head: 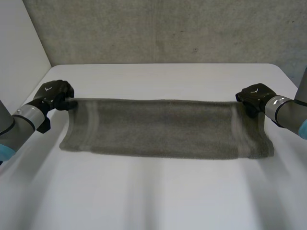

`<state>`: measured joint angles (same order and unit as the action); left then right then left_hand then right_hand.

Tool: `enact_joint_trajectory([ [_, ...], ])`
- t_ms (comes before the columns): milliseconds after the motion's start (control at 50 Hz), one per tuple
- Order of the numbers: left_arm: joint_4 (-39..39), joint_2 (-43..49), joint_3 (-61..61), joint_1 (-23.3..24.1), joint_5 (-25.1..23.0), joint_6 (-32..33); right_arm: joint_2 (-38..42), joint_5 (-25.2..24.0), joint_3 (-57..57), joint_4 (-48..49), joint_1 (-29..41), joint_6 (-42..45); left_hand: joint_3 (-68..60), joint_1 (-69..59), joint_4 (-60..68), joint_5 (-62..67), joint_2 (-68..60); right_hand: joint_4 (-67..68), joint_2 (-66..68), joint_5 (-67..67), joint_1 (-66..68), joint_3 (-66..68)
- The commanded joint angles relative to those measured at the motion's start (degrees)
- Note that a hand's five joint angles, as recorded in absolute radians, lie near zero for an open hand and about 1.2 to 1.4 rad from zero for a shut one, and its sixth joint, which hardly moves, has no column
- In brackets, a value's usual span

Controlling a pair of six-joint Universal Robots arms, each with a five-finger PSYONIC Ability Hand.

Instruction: Fold the towel.

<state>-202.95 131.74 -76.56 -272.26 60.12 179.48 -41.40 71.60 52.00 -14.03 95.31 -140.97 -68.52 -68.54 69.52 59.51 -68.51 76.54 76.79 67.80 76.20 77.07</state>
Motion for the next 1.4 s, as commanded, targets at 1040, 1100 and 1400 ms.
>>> enact_joint_trajectory([
  [1040,4.1,-17.3,-14.6,1.9,0.0,1.0,-17.3,10.7,44.0,27.8,0.8,1.1,57.5,57.5,-58.5,-58.5,57.5,-27.8,-28.0,-29.0,-27.4,-28.3],
  [1100,4.0,-17.3,-14.8,1.9,-0.1,1.0,-15.9,10.6,42.7,27.2,0.7,1.1,57.5,57.5,-58.5,-58.5,57.5,-26.9,-27.2,-28.2,-26.6,-27.5],
  [1400,4.1,-17.3,-14.8,1.7,-0.1,1.0,-21.0,11.1,38.6,26.7,-11.8,1.2,57.5,57.5,-58.5,-58.5,57.5,3.5,3.2,2.2,3.8,2.9],
])
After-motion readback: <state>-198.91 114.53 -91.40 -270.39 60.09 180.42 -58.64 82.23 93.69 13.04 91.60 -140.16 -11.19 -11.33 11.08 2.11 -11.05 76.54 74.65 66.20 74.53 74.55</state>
